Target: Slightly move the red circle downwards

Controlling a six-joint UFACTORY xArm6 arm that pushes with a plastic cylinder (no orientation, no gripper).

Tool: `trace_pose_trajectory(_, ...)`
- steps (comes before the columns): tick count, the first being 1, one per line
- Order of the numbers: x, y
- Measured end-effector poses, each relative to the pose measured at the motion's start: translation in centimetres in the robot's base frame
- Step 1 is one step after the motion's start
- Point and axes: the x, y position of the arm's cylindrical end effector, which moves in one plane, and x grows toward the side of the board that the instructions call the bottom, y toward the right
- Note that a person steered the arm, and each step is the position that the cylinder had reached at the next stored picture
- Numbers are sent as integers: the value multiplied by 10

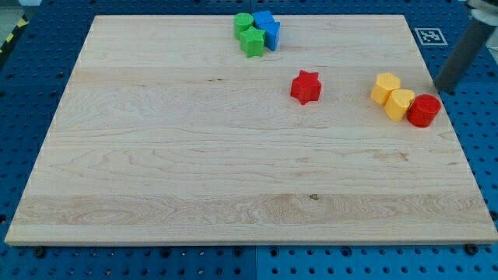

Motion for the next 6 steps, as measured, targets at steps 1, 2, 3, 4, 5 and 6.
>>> trace_pose_trajectory(1, -2, -7)
trace_pose_trajectory(2, 18, -9)
trace_pose_trajectory(3, 41, -9)
trace_pose_trajectory(4, 56, -9)
trace_pose_trajectory(5, 86, -11)
trace_pose_trajectory(6, 111, -30)
